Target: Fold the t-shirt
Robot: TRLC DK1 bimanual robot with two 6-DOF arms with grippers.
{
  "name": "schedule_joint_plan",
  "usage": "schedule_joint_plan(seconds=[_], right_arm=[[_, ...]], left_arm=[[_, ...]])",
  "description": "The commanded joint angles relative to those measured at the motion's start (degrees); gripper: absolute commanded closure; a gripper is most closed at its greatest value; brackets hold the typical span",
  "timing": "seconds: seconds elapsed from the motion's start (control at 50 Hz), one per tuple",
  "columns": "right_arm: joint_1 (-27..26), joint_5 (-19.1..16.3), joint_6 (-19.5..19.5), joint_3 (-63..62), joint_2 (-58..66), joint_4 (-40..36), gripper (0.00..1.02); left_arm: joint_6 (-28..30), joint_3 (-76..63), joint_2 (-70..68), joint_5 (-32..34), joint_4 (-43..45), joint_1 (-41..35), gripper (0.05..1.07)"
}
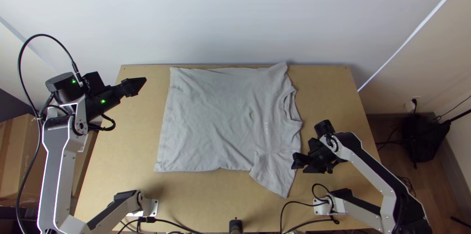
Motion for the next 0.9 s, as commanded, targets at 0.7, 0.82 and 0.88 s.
schedule_joint_plan(seconds=[0.7,0.82,0.88], right_arm=[[3.75,-1.13,1.31,-2.35,-0.52,9.79,1.00],[3.49,-1.22,1.40,-2.17,-1.40,9.70,1.00],[3.23,-1.22,1.40,-1.91,-1.58,9.70,1.00]], left_arm=[[43.55,-6.58,-0.78,-4.08,-27.41,1.00,0.10],[54.44,-11.94,-0.95,-11.73,-34.88,0.74,0.10],[57.34,-14.93,-0.87,-15.86,-37.25,0.30,0.10]])
